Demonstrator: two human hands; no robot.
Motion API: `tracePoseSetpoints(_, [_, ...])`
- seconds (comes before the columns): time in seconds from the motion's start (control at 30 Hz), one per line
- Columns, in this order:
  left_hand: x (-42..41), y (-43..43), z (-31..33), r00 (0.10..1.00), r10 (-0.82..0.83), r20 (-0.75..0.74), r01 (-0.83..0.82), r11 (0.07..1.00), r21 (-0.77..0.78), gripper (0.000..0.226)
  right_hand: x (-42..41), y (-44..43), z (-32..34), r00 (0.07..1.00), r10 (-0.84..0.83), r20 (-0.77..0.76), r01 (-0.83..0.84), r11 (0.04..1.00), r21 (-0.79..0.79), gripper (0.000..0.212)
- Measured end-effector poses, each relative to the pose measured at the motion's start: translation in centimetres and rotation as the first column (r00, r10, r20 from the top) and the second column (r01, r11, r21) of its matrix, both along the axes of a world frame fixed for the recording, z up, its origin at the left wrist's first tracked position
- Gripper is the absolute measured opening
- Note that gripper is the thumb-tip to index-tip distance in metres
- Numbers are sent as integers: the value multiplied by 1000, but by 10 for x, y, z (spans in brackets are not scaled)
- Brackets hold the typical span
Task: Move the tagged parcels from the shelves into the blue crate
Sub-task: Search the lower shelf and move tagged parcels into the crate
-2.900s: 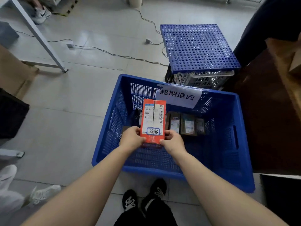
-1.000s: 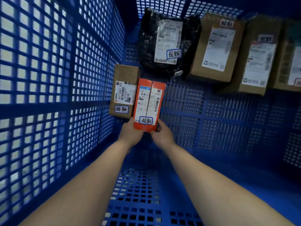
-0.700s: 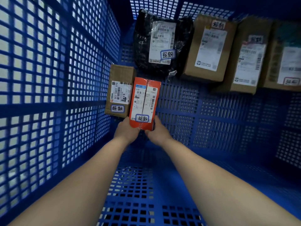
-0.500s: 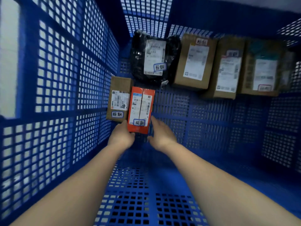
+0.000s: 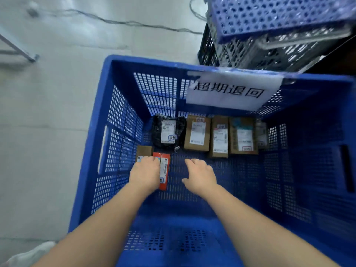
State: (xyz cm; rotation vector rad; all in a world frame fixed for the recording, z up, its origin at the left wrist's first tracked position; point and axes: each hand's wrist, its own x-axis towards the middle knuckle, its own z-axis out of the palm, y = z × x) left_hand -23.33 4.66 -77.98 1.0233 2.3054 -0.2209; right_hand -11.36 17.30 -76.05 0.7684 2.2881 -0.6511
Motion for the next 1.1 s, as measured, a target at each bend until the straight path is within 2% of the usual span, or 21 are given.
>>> tracePoseSetpoints(0.13, [1, 24, 77, 994, -83, -75, 89, 993, 82, 18, 10, 21, 73, 998, -18, -58, 22, 997, 69, 57])
tracePoseSetpoints(0.4, [15, 52, 206, 952, -223, -211, 252, 959, 125, 29, 47, 53, 199, 985, -130, -118, 150, 971, 186, 62])
tracePoseSetpoints(0.53, [31, 63, 253, 917, -320, -236, 356, 926, 125, 40, 68, 52, 251, 970, -177, -166, 214, 947, 238, 59])
tracePoseSetpoints(0.63, [45, 72, 290, 892, -369, -259, 418, 893, 166, 35, 87, 46, 285, 956, -221, -193, 270, 920, 285, 56])
tracePoseSetpoints(0.83, [81, 78, 353, 785, -508, -355, 600, 766, 233, 24, 138, 20, 349, 920, -328, -212, 388, 833, 394, 54])
tracePoseSetpoints(1.1, [160, 80, 428, 599, -656, -460, 795, 555, 245, 27, 233, -22, 424, 830, -496, -253, 554, 686, 472, 61])
